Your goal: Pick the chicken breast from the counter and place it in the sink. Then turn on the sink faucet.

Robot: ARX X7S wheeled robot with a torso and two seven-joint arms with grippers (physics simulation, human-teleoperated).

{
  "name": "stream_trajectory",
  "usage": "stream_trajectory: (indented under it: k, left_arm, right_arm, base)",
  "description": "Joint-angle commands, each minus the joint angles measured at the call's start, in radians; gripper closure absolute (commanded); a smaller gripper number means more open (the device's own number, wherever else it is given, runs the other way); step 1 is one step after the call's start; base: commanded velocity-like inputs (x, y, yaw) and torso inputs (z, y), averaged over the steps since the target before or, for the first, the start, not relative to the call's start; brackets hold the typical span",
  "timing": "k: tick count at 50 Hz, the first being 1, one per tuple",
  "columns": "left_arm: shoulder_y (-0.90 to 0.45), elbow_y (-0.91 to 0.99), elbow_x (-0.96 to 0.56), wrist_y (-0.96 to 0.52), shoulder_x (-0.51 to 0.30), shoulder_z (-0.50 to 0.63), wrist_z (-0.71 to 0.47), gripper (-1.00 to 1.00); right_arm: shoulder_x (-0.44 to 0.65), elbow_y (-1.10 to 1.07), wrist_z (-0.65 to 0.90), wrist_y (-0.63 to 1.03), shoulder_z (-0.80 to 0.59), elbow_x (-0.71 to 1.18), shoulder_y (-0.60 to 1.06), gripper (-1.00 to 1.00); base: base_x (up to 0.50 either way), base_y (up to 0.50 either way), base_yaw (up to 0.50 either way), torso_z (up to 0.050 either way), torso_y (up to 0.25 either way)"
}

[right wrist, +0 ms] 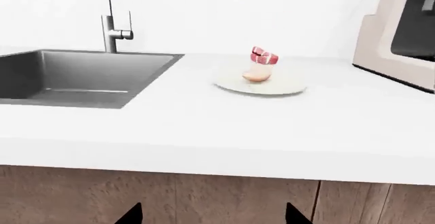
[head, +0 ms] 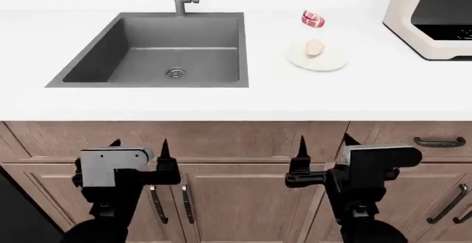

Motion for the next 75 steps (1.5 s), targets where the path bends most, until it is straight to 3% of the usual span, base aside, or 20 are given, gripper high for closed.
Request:
stream_trajectory:
  k: [1,4,5,6,8,10,13,18,24,31,39,48,70,75]
  left_arm:
    - [-0.407,0.287,-0.149,-0.707,-0.084,-0.052,-0.032,-1.0]
    - [-0.602,0.332,-0.184,-0.904,-0.087,-0.047,-0.046,-1.0]
    - [-0.665,0.298,-0.273,-0.91,-0.115,-0.045,-0.113,-1.0]
    - [-0.729,0.231,-0.423,-0.91,-0.16,-0.062,-0.263,-1.0]
    - [-0.831,0.132,-0.723,-0.909,-0.227,-0.052,-0.524,-1.0]
    - [-0.954,0.026,-0.96,-0.908,-0.263,-0.019,-0.67,-1.0]
    - [-1.104,-0.067,-1.007,-0.903,-0.272,0.002,-0.736,-1.0]
    - [-1.205,-0.149,-1.044,-0.893,-0.269,0.003,-0.78,-1.0]
    - [-1.367,-0.271,-1.09,-0.895,-0.302,0.083,-0.825,-1.0]
    - [-1.651,-0.475,-1.032,-0.877,-0.316,0.222,-0.742,-1.0]
    - [-1.939,-0.674,-0.917,-0.813,-0.32,0.371,-0.586,-1.0]
    - [-1.931,-0.71,-0.875,-0.749,-0.325,0.398,-0.571,-1.0]
    - [-1.843,-0.682,-0.883,-0.716,-0.361,0.379,-0.606,-1.0]
    - [-1.891,-0.707,-0.877,-0.727,-0.357,0.398,-0.591,-1.0]
  right_arm:
    - [0.085,-0.32,-0.04,0.723,0.09,0.129,0.412,-1.0]
    - [0.093,-0.341,-0.038,0.851,0.109,0.144,0.543,-1.0]
    - [0.097,-0.341,-0.038,0.916,0.121,0.163,0.619,-1.0]
    - [0.124,-0.302,0.025,0.918,0.13,0.248,0.672,-1.0]
    - [0.209,-0.21,0.315,0.918,0.171,0.548,0.766,-1.0]
    - [0.282,-0.111,0.561,0.917,0.161,0.848,0.887,-1.0]
    - [0.333,0.001,0.761,0.915,0.119,1.144,1.035,-1.0]
    - [0.364,0.103,0.884,0.903,0.07,1.294,1.164,-1.0]
    - [0.393,0.244,0.955,0.906,-0.039,1.378,1.355,-1.0]
    - [0.404,0.491,0.892,0.905,-0.217,1.407,1.708,-1.0]
    - [0.39,0.636,0.764,0.865,-0.34,1.302,1.917,-1.0]
    - [0.389,0.659,0.742,0.813,-0.371,1.263,1.935,-1.0]
    - [0.409,0.654,0.714,0.768,-0.424,1.25,1.876,-1.0]
    - [0.405,0.693,0.683,0.764,-0.458,1.215,1.912,-1.0]
  base:
    - [0.0,0.0,0.0,0.0,0.0]
    - [0.0,0.0,0.0,0.0,0.0]
    - [0.0,0.0,0.0,0.0,0.0]
    - [0.0,0.0,0.0,0.0,0.0]
    - [0.0,0.0,0.0,0.0,0.0]
    - [0.0,0.0,0.0,0.0,0.0]
    - [0.0,0.0,0.0,0.017,0.0]
    - [0.0,0.0,0.0,0.05,0.0]
    - [0.0,0.0,0.0,0.05,0.0]
    - [0.0,0.0,0.0,0.05,0.0]
    - [0.0,0.0,0.0,0.05,0.0]
    - [0.04,0.0,0.0,0.05,0.001]
    - [0.5,-0.03,0.0,0.05,0.014]
    - [0.5,-0.03,0.0,0.05,0.026]
